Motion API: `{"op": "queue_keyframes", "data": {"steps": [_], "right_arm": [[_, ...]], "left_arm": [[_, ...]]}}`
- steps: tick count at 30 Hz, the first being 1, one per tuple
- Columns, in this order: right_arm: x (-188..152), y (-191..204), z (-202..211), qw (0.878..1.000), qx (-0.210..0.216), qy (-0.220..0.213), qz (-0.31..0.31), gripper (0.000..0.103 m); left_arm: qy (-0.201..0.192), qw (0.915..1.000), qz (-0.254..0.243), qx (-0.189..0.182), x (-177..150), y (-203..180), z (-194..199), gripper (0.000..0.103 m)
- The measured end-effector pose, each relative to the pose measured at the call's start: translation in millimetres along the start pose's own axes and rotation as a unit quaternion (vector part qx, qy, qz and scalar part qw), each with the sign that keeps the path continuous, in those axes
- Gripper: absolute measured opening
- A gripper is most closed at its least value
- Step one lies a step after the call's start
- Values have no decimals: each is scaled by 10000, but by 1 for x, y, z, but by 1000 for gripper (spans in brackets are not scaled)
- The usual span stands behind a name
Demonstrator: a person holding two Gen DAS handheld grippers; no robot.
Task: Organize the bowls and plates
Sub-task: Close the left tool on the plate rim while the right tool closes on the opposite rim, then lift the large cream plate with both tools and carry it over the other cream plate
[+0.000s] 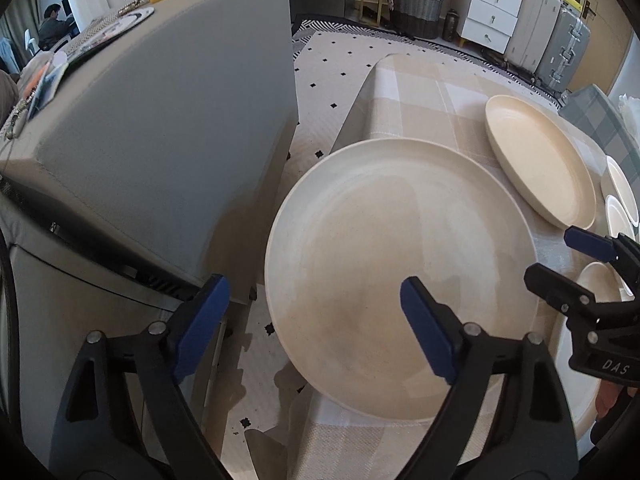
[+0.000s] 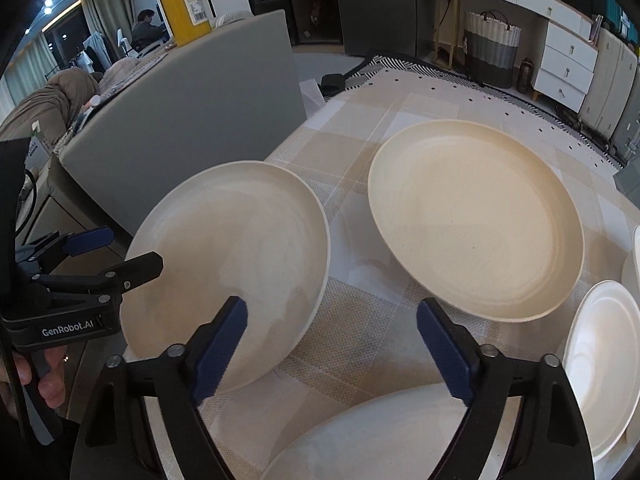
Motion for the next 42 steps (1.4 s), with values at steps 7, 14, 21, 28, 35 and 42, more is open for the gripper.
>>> {"op": "queue_keyframes", "data": {"steps": [7,14,21,28,35,42], "right_arm": [[5,5,-17,9997,164,162,-119,75],[5,11,-28,9994,252,223,-65,63],[5,19,-33,9993,243,267,17,44],[3,20,-33,9993,228,296,71,25],[0,19,-32,9995,152,282,77,17],[-2,17,-30,9996,53,274,78,17]], "left_arm": [[202,9998,69,3,3,7,-18,65],[311,9995,86,-36,5,9,-30,54],[355,9992,136,-128,5,10,-37,37],[326,9990,289,-100,5,16,-36,25],[307,9990,311,-59,3,19,-33,18],[302,9991,284,-120,1,18,-29,15]]}}
Point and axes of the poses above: each gripper's, at about its wrist camera, not at the fingertips, and z roughly against the way its jaws point, y to its left, x to its top, the point moved 2 cm from there along -z, roughly the way its jaws point, and after that the axes turned 13 degrees about -x, right-handed, at the moved point
